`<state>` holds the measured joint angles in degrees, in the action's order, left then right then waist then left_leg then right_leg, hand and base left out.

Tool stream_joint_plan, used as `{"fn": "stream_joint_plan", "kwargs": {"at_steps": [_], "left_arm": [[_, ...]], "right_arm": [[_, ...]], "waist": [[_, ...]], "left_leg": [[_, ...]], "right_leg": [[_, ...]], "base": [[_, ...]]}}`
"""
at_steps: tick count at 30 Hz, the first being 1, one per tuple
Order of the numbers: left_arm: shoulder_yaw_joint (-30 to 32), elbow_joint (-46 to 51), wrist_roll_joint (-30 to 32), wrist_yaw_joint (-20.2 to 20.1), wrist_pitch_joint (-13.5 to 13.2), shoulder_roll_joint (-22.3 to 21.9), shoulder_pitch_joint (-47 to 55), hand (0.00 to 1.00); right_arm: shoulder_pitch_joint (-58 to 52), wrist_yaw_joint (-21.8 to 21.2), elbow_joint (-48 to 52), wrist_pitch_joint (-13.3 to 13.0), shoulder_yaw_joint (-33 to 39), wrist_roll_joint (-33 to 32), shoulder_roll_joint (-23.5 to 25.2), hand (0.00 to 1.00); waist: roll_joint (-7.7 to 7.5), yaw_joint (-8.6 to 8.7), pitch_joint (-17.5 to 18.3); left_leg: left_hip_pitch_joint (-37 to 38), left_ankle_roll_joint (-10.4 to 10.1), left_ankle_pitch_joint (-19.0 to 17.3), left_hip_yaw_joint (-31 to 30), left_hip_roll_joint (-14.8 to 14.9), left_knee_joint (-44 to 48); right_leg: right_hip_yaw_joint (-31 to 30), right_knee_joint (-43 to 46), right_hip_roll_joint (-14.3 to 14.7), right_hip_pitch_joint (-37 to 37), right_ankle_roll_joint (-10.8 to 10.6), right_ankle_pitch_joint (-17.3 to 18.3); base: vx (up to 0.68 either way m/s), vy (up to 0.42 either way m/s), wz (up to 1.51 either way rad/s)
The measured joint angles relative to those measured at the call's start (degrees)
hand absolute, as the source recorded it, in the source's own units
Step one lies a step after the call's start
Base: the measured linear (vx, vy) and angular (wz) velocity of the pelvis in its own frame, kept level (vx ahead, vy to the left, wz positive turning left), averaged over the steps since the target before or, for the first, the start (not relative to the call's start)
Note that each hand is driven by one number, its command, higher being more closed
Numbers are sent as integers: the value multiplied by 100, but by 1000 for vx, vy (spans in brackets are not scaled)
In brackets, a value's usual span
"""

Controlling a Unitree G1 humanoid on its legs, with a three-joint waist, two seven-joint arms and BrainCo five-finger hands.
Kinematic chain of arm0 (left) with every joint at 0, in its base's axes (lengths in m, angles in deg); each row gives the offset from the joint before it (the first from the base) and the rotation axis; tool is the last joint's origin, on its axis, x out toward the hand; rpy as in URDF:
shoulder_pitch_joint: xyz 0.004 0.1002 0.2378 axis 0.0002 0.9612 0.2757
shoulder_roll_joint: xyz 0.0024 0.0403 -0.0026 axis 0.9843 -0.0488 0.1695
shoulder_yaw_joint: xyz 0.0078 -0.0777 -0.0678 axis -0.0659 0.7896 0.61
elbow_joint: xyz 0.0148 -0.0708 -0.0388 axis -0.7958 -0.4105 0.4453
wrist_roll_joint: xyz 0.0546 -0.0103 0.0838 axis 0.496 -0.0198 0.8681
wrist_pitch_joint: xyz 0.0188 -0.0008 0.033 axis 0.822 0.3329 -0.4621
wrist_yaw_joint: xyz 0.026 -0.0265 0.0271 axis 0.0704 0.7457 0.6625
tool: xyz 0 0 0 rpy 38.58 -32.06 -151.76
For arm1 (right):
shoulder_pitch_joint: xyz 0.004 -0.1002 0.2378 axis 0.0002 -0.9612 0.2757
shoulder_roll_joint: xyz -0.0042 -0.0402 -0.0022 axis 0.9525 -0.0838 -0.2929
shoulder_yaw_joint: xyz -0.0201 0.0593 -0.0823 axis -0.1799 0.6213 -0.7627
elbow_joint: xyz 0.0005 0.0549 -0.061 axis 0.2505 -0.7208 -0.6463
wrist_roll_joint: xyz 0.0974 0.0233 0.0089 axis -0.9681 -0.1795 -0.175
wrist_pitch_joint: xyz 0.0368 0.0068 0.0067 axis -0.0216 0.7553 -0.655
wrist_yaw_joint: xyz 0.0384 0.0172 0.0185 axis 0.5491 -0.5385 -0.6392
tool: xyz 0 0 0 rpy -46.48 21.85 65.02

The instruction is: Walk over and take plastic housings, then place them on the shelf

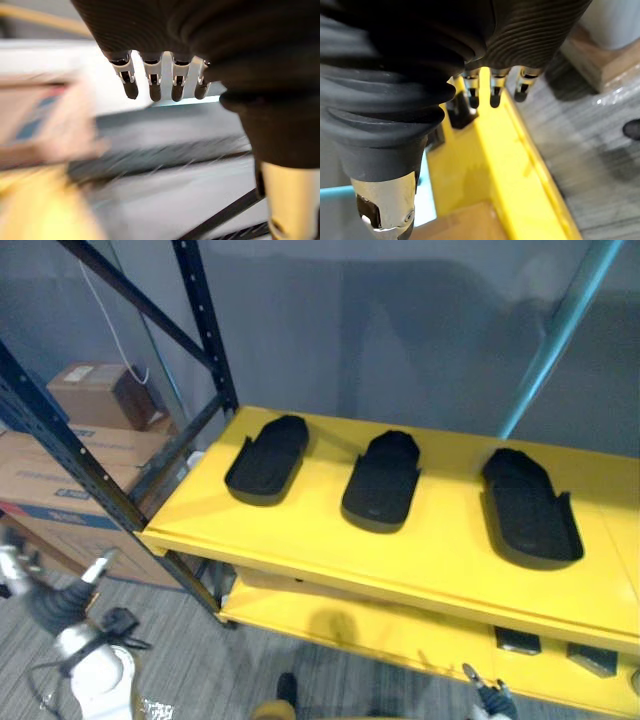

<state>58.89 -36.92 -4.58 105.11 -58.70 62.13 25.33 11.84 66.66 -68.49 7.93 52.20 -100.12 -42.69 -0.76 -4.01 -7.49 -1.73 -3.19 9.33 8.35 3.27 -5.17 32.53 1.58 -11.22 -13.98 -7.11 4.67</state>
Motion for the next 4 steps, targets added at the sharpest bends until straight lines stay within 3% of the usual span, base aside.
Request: {"fn": "stream_joint_plan", "kwargs": {"at_steps": [4], "left_arm": [[-509,-1446,-405,-546,124,-271,21,0]], "right_arm": [[62,1,-1,83,2,-43,34,0]], "waist": [[-26,48,-116]], "left_leg": [[71,-41,-47,39,8,0]], "right_leg": [[-35,0,-3,-38,-18,55]], "base": [[42,-26,-6]]}}
